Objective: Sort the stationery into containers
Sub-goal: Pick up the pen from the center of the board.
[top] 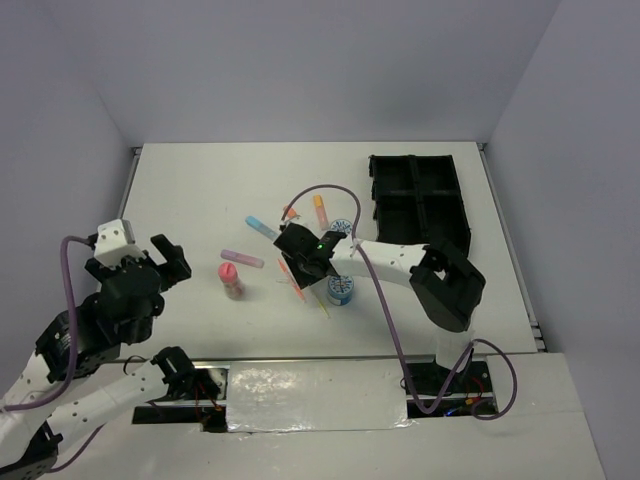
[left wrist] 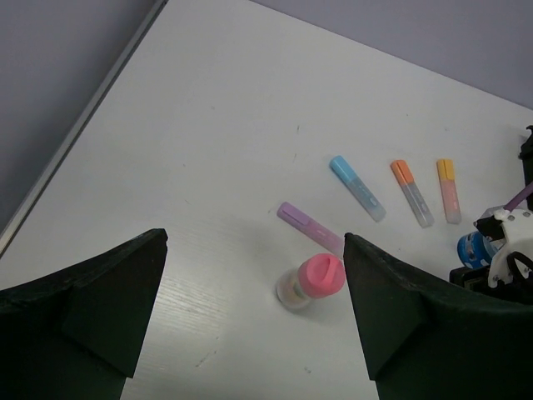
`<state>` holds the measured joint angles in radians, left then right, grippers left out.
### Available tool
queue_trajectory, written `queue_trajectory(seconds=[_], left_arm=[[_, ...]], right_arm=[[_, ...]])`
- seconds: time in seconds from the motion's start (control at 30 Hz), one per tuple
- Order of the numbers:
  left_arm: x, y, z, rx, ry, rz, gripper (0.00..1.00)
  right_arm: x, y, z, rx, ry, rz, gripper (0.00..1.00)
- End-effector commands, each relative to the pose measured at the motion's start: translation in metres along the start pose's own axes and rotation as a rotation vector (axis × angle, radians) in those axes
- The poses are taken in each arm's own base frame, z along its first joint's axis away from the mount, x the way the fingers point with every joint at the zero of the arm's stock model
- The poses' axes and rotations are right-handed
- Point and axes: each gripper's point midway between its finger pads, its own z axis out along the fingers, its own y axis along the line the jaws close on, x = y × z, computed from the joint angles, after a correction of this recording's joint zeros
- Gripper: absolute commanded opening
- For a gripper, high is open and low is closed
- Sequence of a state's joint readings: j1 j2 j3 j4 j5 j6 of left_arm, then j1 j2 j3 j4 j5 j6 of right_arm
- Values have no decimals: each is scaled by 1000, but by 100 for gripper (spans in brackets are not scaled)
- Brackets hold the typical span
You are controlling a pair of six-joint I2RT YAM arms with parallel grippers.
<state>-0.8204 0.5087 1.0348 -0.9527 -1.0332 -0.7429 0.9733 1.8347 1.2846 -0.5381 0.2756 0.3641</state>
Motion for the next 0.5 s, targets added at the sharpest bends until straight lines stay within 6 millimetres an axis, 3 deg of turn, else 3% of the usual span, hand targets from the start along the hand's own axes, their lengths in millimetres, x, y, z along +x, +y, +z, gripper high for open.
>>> queue_trajectory(seconds=[0.0,0.47], left_arm=[[1,-7,6,-7,-6,40,99],[8,-16,11,5,22,86,99]], right_arm=[[-10,10,-1,-21,-19,-7,50],[31,19,26,-59,77,-14,47]])
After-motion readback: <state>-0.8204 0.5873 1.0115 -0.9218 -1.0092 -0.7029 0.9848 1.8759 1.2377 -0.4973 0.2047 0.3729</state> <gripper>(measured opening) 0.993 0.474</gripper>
